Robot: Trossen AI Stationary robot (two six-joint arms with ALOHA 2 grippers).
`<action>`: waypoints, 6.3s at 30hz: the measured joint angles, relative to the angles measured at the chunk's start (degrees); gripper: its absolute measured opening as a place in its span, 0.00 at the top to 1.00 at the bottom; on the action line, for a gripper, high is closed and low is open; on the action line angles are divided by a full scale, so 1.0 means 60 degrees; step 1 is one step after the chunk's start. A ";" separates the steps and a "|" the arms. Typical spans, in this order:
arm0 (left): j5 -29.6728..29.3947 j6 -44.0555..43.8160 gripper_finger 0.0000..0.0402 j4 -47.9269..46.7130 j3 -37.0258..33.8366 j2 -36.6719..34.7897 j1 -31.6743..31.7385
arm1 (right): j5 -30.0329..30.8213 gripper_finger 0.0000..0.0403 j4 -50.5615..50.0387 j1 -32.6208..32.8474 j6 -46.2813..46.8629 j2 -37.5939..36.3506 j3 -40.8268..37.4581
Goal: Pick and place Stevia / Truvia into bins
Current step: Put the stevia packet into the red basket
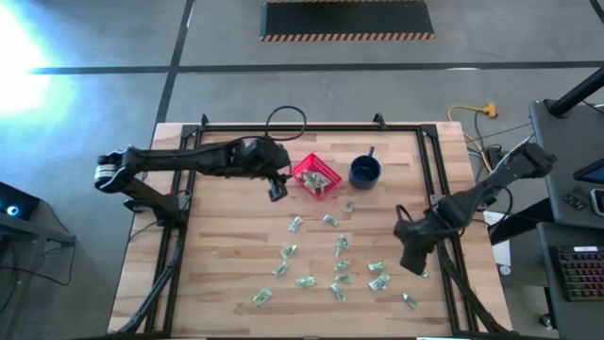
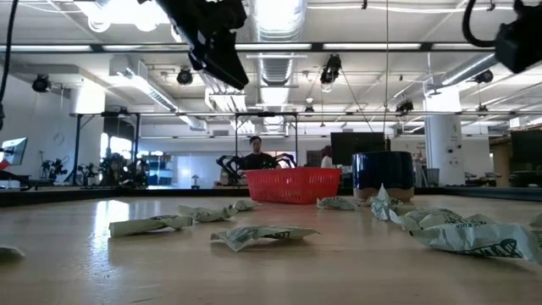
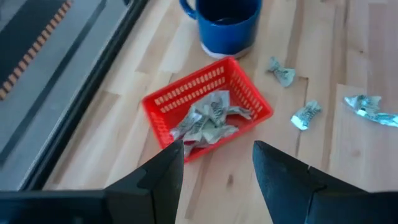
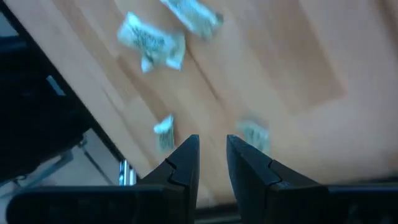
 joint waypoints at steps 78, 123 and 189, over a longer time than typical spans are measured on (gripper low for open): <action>-0.0021 -0.0242 0.56 0.0125 -0.0641 -0.0455 -0.0004 | 0.5270 0.97 0.1605 0.2875 0.1378 0.2607 0.0884; 0.0559 -0.4599 0.56 0.0668 -0.4324 -0.4024 -0.0933 | 0.4753 0.97 0.5490 -0.6789 -0.9196 0.5515 0.3486; 0.4280 -0.3975 0.56 0.2879 -0.4779 -0.0448 -0.2070 | -0.0657 0.73 0.1444 -0.4092 -0.8890 0.3417 0.3287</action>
